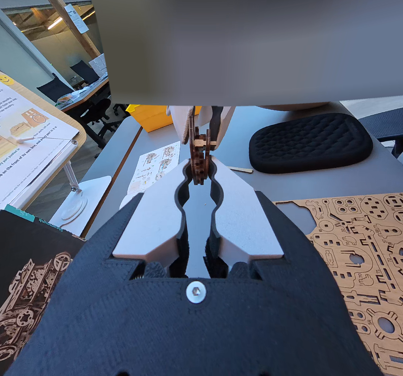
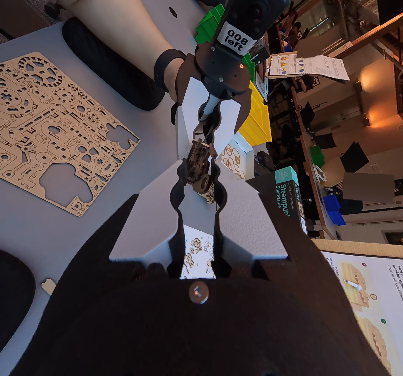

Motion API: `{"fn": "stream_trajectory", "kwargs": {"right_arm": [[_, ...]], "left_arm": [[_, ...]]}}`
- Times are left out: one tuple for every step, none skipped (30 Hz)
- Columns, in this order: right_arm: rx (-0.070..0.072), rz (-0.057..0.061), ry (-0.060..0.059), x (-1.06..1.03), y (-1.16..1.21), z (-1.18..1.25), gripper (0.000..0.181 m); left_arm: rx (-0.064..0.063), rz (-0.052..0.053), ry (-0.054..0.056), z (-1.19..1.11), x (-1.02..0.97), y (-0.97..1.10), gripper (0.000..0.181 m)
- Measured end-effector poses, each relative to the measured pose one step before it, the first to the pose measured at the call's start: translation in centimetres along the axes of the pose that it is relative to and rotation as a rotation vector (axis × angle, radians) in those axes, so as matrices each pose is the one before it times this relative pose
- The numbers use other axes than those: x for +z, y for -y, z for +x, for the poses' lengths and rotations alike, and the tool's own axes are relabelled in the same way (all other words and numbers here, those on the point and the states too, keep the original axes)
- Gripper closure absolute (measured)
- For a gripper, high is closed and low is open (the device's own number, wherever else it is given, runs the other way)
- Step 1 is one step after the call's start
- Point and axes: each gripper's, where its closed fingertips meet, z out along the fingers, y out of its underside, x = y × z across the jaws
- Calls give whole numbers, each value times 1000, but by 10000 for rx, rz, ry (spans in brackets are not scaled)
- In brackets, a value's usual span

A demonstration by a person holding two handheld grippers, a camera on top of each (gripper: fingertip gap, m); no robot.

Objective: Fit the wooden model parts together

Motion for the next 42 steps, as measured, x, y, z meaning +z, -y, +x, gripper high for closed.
{"fn": "stream_trajectory", "kwargs": {"right_arm": [[-46, 11, -21, -26, 61, 8, 162], [-74, -69, -40, 7, -20, 21, 162], [-68, -88, -35, 7, -16, 22, 161], [-53, -77, -49, -3, -12, 46, 161], [-48, -62, -19, -7, -16, 13, 161], [-35, -64, -19, -47, -26, 17, 161], [-45, -41, -53, -95, 7, 93, 160], [0, 2, -48, -146, 49, 120, 160], [46, -5, -79, -181, 0, 212, 161], [6, 23, -158, -249, 29, 330, 161], [-13, -24, -108, -219, -49, 236, 162], [20, 1, -31, -203, -9, 115, 164], [58, 34, 26, -146, 46, 31, 165], [-14, 7, -28, -87, 31, 59, 165], [-57, -26, -3, -6, -9, -23, 165], [-26, -103, 39, 52, -123, -86, 165], [23, -88, 104, 110, -115, -167, 165], [65, -71, 64, 116, -105, -91, 166], [31, -86, -60, 98, -118, 98, 167], [-4, -36, -85, 82, -54, 97, 169], [-30, -90, 5, 61, -131, -28, 171], [-17, -116, 17, 61, -163, -45, 171], [0, -54, 55, 73, -83, -108, 171], [54, -47, 105, 74, -68, -155, 171], [99, -73, 96, 107, -174, -109, 170], [124, -40, 60, 140, -170, -50, 168], [201, 5, 118, 158, -126, -146, 168], [239, -82, 219, 170, -237, -239, 169], [251, -88, 103, 174, -270, -32, 169], [220, 20, 219, 128, -107, -231, 169], [210, 4, 101, 86, -157, -46, 169], [241, 12, 95, 78, -156, -1, 169], [287, 61, 284, 61, -101, -265, 171], [275, 81, 242, 41, -49, -197, 172], [177, -31, 110, 44, -250, 17, 172], [164, -32, 148, 69, -266, -64, 172], [166, -27, 199, 92, -195, -168, 172], [125, -58, 48, 92, -233, 57, 172], [191, -27, 42, 93, -178, 93, 172], [116, 26, 58, 50, -21, 25, 172], [-89, 62, -124, 5, 58, 173, 172], [-234, 86, -220, -43, 91, 200, 172]], "left_arm": [[-37, 2, -30, 15, -16, -12, 170], [-59, 1, -45, 13, -33, 10, 170], [-46, -16, -29, 4, -16, 3, 170], [-29, -7, -14, -12, -31, -4, 170], [-37, -3, -15, -14, -24, -1, 170], [-93, -7, -57, 26, -10, -14, 170], [-118, 0, -44, -27, -24, -16, 170], [-159, 16, -73, -25, -20, -17, 170], [-256, 14, -118, -20, -49, -22, 170], [-259, 42, -95, -70, -44, -14, 170], [-308, 71, -134, -41, -47, -4, 170], [-498, 34, -222, -10, -20, -42, 170], [-579, 41, -210, -67, -2, -39, 170], [-552, 55, -315, 91, 13, -44, 170], [-470, 116, -242, 39, -1, 55, 170], [-426, 96, -123, -101, -2, 38, 170], [-371, 21, -143, -33, 17, -40, 170], [-309, 20, -153, 10, 18, -39, 170], [-281, 25, -45, -123, 4, -18, 170], [-240, -9, -87, -30, 21, -65, 170], [-191, -38, -115, 46, 15, -86, 170], [-131, -24, 1, -91, 33, -53, 170], [-135, -77, 1, -75, 56, -136, 170], [-108, -67, -71, 54, 81, -124, 170], [-128, -5, -37, -9, 69, -42, 170], [-159, -47, -34, -20, 78, -82, 170], [-93, -71, -62, 38, 97, -143, 170], [-111, -109, -24, -16, 105, -194, 170], [-105, -117, 38, -114, 123, -205, 170], [-27, -122, 14, -46, 118, -234, 170], [6, -103, 9, -34, 57, -190, 170], [-52, -58, 56, -137, -8, -98, 170], [-98, -42, -19, -31, -10, -59, 170], [-65, -83, -77, 64, 29, -149, 170], [-75, -108, -46, 33, 97, -192, 170], [-88, -63, 71, -162, 110, -131, 170], [-81, -102, 5, -79, 114, -216, 170], [-69, -84, 36, -122, 89, -170, 170], [-13, -22, 135, -250, 6, -76, 170], [33, -37, 75, -132, -11, -68, 170], [-1, 12, 45, -81, -54, 35, 170], [-54, 81, 60, -113, -91, 151, 170]]}}
